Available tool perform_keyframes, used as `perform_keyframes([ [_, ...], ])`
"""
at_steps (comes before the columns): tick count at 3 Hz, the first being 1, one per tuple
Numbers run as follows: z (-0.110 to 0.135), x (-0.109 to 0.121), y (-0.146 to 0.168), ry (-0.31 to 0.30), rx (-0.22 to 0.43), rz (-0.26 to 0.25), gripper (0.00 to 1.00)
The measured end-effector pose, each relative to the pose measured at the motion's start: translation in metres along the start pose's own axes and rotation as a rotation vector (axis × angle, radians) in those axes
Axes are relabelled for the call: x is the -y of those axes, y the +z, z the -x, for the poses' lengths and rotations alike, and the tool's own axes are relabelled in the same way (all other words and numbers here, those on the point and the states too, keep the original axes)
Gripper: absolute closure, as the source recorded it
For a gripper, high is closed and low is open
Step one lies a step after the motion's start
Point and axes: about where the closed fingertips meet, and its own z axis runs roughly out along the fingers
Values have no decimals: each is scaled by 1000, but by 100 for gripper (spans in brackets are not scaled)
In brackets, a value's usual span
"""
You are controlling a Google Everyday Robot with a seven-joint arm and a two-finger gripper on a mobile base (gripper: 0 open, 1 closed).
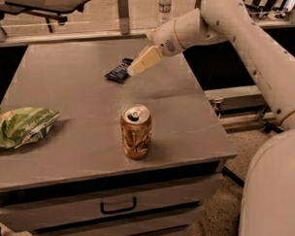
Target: Move rxbar blueberry near orange can
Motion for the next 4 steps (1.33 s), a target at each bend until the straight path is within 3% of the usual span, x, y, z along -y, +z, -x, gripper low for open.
perform_keyframes([
  [1, -32, 12, 41, 31, -11, -9, 0],
  [3, -47, 29, 80, 58, 8, -17, 0],
  [4, -36, 31, 90, 76, 62, -16, 25],
])
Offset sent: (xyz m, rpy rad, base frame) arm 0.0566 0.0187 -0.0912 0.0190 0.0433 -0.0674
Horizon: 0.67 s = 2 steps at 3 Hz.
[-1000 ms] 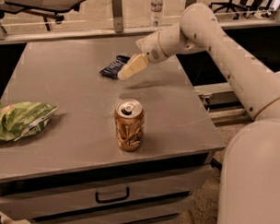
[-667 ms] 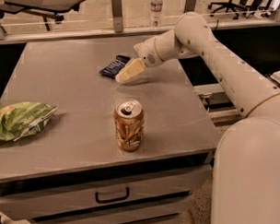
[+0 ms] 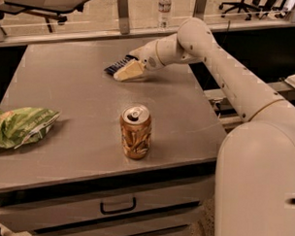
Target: Move rxbar blueberry near orange can
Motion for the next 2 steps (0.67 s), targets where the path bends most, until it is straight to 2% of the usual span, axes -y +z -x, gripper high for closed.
perform_keyframes([
  [1, 8, -4, 1, 5, 29, 11, 47],
  [2, 13, -13, 2, -25, -2, 19, 72],
])
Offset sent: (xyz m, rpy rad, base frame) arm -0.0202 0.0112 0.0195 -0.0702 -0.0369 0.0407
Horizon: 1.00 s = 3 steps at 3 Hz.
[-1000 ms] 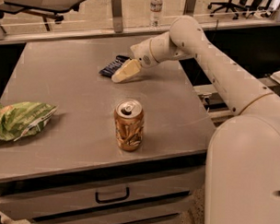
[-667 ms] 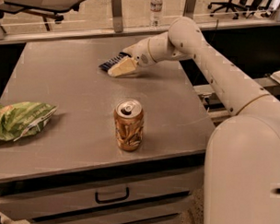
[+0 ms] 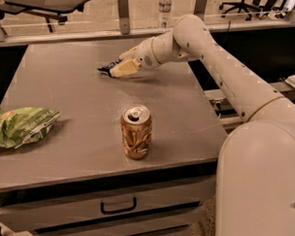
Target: Move rxbar blueberry near orange can
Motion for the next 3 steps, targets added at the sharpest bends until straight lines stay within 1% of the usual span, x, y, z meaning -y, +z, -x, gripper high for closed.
perform_keyframes([
  [1, 4, -8, -4, -30, -44, -2, 99],
  [2, 4, -12, -8, -41, -63, -4, 100],
  [3, 4, -13, -9, -43, -66, -4, 100],
])
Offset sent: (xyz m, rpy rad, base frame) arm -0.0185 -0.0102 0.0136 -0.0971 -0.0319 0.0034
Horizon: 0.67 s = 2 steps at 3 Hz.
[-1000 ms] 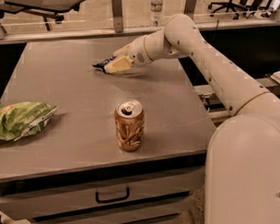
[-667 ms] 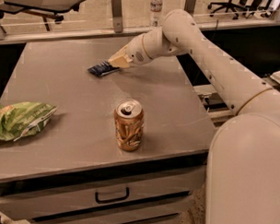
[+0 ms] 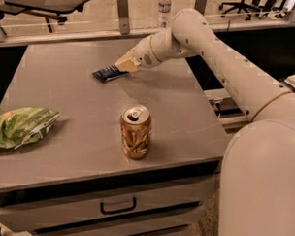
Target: Move rxbar blueberry near orange can
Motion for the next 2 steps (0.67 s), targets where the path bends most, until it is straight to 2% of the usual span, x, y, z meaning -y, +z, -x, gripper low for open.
perform_keyframes([
  [1, 0, 4, -31, 19, 32, -2, 100],
  [2, 3, -2, -86, 19, 49, 6, 100],
])
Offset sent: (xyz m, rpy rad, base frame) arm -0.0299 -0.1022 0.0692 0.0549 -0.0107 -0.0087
